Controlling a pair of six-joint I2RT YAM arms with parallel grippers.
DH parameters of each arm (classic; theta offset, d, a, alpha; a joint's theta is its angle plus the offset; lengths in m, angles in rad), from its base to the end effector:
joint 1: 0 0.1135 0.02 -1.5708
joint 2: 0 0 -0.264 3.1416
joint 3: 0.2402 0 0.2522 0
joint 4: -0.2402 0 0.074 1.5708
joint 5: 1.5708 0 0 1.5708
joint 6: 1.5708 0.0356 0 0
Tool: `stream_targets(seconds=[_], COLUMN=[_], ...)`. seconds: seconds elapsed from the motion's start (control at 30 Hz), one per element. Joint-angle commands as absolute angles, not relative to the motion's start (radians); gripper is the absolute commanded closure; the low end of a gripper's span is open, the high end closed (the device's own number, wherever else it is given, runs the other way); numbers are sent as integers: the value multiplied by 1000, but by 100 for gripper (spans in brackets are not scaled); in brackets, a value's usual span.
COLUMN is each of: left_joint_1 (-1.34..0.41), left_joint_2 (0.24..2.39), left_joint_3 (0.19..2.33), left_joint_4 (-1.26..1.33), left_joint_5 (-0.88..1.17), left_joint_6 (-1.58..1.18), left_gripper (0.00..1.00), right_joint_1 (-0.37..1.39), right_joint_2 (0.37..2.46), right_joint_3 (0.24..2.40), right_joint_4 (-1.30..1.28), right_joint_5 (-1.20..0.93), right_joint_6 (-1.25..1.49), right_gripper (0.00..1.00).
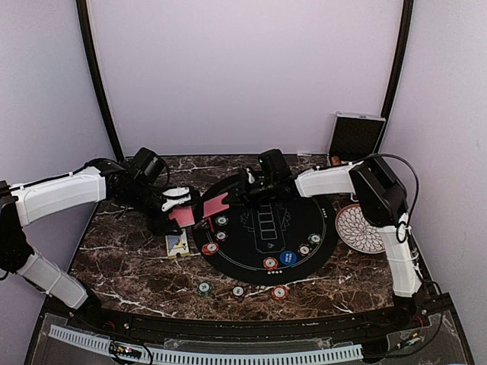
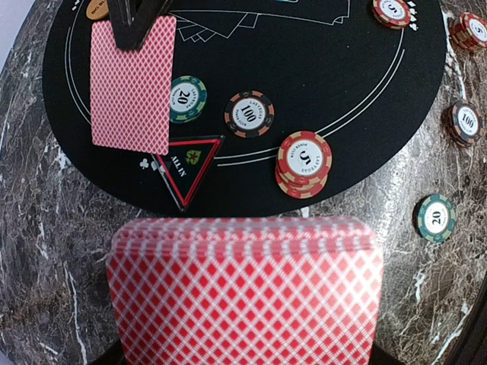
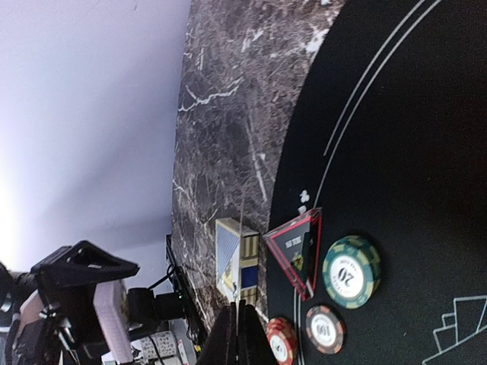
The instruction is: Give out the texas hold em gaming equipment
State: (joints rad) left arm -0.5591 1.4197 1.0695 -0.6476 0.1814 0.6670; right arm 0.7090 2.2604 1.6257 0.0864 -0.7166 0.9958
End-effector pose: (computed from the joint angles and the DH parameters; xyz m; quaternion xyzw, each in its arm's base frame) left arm 0.2425 -0.1593 0.2552 0.5706 0.7666 -0.0716 0.2857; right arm 0.3695 0.3477 0.1677 -0.0531 0.8329 0.5463 0.0713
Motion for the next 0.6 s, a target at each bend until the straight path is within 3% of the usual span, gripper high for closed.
stream_targets(seconds=[0.0,0.3,0.57], left_joint_1=[-555,-555,-555], left_joint_2=[1368,1358,1355], left_joint_3=[1053,1043,1039], left_joint_4=[-670,-667,-670], left_joint_5=[202,201,203], left_joint_6=[653,661,663], left_gripper=[84,84,84], right_joint_1=[722,734,733], right_joint_2=[2342,2451,2426], right_joint_3=[1716,1847,1879], right_joint_4=[143,98,-63], right_joint_5=[-688,-623,-531], right_joint_6=[1037,1033,914], right_gripper=[100,99,57])
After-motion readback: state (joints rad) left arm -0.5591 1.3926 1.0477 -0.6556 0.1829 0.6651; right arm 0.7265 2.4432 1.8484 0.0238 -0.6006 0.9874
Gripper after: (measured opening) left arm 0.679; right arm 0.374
